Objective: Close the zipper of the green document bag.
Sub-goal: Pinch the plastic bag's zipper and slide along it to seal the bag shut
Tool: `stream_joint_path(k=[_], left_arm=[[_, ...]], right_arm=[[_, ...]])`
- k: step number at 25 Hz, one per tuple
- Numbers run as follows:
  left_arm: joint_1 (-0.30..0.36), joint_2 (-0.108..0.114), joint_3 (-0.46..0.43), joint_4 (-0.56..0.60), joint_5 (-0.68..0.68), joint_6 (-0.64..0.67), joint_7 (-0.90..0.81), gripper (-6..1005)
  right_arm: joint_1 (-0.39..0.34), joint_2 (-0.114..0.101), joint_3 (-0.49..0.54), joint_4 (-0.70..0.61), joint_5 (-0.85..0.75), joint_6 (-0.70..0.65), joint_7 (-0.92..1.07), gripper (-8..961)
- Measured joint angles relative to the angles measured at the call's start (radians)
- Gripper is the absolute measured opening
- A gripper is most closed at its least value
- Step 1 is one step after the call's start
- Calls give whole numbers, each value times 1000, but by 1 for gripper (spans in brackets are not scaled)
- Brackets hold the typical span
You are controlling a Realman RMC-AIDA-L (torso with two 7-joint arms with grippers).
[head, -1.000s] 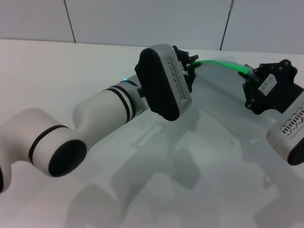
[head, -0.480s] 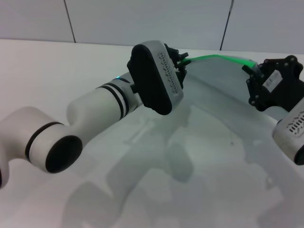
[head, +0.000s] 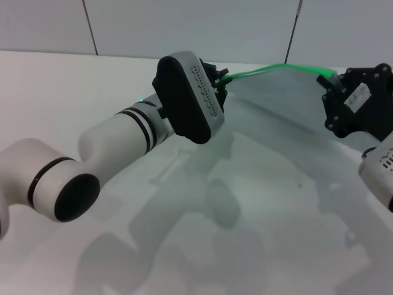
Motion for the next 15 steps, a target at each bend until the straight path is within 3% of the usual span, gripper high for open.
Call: stream_joint_path(k=[15], left_arm=[[-32,1,0,128,1,57,-95,81]], right_arm=[[-44,1,-10,-82,1,0,0,49]])
